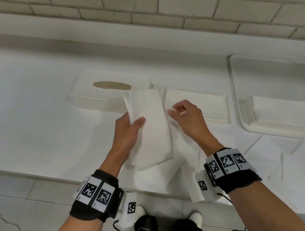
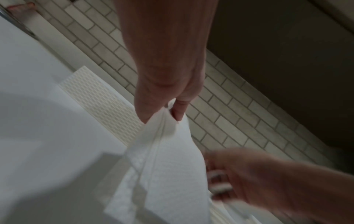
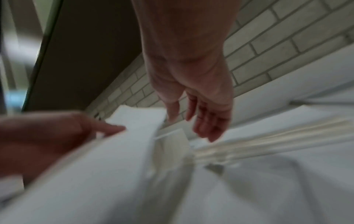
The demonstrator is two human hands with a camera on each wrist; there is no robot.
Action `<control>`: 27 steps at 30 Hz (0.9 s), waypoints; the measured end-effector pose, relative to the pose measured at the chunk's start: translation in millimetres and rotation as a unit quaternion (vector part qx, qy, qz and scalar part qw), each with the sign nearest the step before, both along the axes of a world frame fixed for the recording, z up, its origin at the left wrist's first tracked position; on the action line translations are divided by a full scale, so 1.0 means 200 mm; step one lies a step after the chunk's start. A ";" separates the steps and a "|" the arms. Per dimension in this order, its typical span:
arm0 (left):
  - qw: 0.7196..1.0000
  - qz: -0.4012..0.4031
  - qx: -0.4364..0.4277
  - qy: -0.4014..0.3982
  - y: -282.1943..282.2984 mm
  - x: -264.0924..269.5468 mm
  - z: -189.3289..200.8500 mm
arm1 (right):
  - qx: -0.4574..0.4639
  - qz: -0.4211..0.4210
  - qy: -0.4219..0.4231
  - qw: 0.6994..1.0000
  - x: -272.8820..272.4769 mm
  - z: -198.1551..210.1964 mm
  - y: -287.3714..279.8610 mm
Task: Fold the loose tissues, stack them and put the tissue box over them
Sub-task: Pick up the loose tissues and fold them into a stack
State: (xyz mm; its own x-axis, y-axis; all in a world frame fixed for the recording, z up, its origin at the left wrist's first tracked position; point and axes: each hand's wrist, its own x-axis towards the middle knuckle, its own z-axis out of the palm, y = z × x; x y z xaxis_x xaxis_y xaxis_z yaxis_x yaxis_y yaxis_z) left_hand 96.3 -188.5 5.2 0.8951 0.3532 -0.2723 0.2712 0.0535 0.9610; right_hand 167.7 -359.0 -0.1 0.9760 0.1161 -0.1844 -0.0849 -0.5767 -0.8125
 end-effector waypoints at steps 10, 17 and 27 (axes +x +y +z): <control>0.997 0.037 0.053 -0.039 0.10 0.04 0.03 | -0.298 0.070 0.129 0.943 -0.07 -0.21 -0.12; 0.992 0.026 0.085 -0.088 0.07 0.03 0.06 | 0.018 0.156 0.068 0.985 -0.06 0.10 -0.12; 0.975 -0.124 -0.185 0.004 -0.01 0.02 0.07 | 0.019 0.138 -0.053 0.989 0.01 0.37 0.01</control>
